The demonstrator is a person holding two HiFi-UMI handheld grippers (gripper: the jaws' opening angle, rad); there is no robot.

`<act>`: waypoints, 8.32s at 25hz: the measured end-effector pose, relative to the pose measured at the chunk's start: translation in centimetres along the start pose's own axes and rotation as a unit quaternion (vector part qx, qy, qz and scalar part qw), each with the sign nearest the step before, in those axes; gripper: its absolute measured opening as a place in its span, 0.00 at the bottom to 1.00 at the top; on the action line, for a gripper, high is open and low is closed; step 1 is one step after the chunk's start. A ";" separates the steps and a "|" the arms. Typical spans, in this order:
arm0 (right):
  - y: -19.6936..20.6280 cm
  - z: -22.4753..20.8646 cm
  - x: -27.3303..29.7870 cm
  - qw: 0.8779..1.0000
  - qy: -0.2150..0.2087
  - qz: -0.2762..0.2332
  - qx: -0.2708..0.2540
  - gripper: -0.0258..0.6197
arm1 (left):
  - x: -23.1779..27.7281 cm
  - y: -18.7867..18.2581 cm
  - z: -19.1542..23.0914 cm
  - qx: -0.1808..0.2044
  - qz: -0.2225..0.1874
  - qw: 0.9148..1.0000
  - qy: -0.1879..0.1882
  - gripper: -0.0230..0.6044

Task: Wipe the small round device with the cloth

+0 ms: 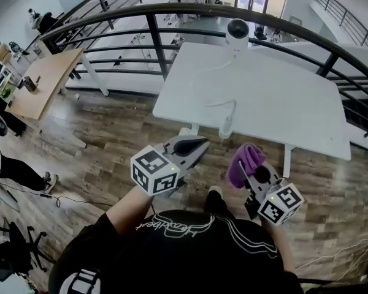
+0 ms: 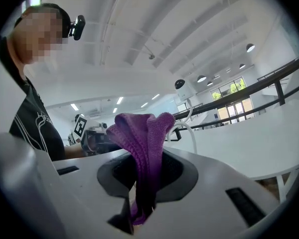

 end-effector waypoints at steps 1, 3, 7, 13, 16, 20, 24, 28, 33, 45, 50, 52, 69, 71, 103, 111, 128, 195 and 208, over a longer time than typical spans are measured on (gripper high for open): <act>-0.3 -0.9 0.3 1.000 -0.001 -0.001 0.002 0.13 | 0.4 -0.4 0.7 0.001 -0.002 1.000 -0.006 0.05; -0.9 -2.8 1.2 1.000 -0.003 -0.003 0.006 0.13 | 1.4 -1.3 2.3 0.002 -0.010 1.000 -0.016 0.05; -3.1 -8.1 4.1 1.000 -0.008 -0.005 0.006 0.13 | 4.5 -3.3 7.2 0.000 -0.013 0.999 -0.033 0.06; -7.1 -15.8 8.8 1.000 -0.015 -0.002 0.007 0.13 | 9.5 -6.8 15.6 0.024 0.000 0.996 -0.084 0.27; -8.0 -18.7 10.2 1.000 -0.023 0.000 0.009 0.13 | 11.5 -7.5 18.4 0.057 0.018 0.992 -0.114 0.33; -8.8 -21.0 11.8 0.999 -0.034 0.008 0.004 0.13 | 13.3 -8.2 21.4 0.092 0.048 0.987 -0.126 0.34; -8.9 -22.4 13.2 0.999 -0.029 0.008 0.009 0.13 | 14.8 -8.3 24.5 0.117 0.075 0.984 -0.109 0.34; -9.4 -22.7 14.1 1.000 -0.012 0.014 0.021 0.13 | 16.2 -9.1 26.7 0.150 0.104 0.980 -0.076 0.34; -9.6 -23.1 15.0 1.000 0.011 0.009 0.025 0.13 | 18.7 -7.5 29.1 0.176 0.156 0.971 -0.036 0.34; -9.1 -22.5 16.6 0.999 0.042 0.012 0.013 0.13 | 19.9 -5.6 30.2 0.188 0.153 0.970 0.020 0.17; -10.1 -22.0 16.5 0.998 0.062 0.014 -0.029 0.13 | 19.8 -5.4 30.2 0.195 0.151 0.969 0.027 0.16; -10.8 -21.8 16.5 0.996 0.074 0.017 -0.055 0.13 | 19.8 -5.4 30.2 0.197 0.150 0.969 0.028 0.16; -23.4 -17.2 15.7 0.879 0.184 -0.061 -0.437 0.13 | 19.8 -5.7 30.3 0.192 0.145 0.970 0.027 0.16; -24.1 -16.3 16.0 0.838 0.200 -0.062 -0.504 0.13 | 19.8 -5.7 30.3 0.193 0.146 0.970 0.026 0.16; -19.2 -15.9 21.4 0.699 0.187 -0.027 -0.689 0.13 | 19.5 -5.7 30.4 0.172 0.137 0.975 0.038 0.16; -17.4 -16.2 21.9 0.702 0.175 0.004 -0.690 0.13 | 19.5 -5.8 30.4 0.169 0.132 0.976 0.037 0.16; -15.3 -17.1 19.0 0.770 0.221 0.033 -0.597 0.13 | 19.6 -5.9 30.6 0.178 0.133 0.974 0.044 0.16; -27.4 -24.8 21.8 0.808 -0.106 -0.184 -0.549 0.13 | 20.2 -7.0 29.2 0.167 0.171 0.965 -0.110 0.20; -21.7 -24.4 20.0 0.776 -0.106 -0.154 -0.602 0.13 | 20.2 -6.2 28.6 0.162 0.169 0.964 -0.125 0.20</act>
Point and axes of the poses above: the fingertips, and each gripper's own axes: x forward along the fingers, z to its left, y out of its underside, the point moved 5 cm from there along -x, backward along the fingers, and after that the axes turned 4 degrees about z, right-handed, at the moved point
